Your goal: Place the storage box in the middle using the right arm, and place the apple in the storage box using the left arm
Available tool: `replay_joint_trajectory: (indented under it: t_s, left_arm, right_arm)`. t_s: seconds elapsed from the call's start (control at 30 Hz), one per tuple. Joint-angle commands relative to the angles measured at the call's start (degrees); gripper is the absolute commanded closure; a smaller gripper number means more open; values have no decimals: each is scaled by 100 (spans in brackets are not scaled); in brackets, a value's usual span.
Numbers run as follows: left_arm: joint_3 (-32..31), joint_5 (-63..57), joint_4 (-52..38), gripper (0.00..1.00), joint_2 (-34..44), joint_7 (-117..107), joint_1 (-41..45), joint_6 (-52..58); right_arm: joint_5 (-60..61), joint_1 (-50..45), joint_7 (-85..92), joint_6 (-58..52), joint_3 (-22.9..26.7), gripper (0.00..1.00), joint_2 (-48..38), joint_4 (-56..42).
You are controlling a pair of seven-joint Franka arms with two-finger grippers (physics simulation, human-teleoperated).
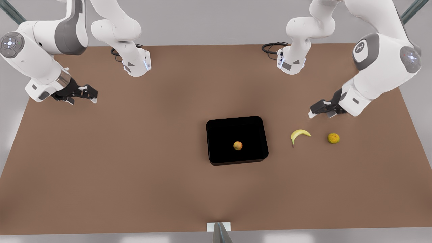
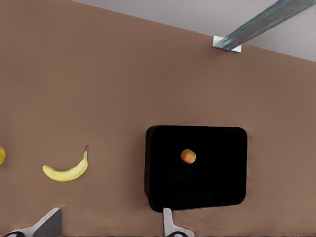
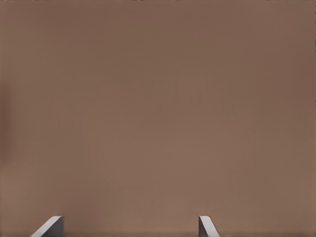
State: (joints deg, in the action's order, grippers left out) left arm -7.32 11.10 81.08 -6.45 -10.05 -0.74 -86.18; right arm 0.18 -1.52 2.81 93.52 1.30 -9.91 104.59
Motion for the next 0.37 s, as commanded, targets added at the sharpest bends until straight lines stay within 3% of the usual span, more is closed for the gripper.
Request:
replay_joint_trajectory:
  t_s: [0.0,0.03,0.17,0.33]
  left_arm:
    - [20,-1031,-222,8,-92,221,74,319]
    - [11,-1031,-303,0,-338,346,74,391]
    - [-296,-1357,260,0,-40,742,136,128]
    - [-252,-1137,277,0,-40,214,180,84]
  right_arm:
    - [0,2,0,0,-7,0,7,0]
    - [0,2,9,0,2,0,-2,0]
    - [0,2,9,9,2,0,-11,0]
    - [0,2,9,9,2,0,-11,0]
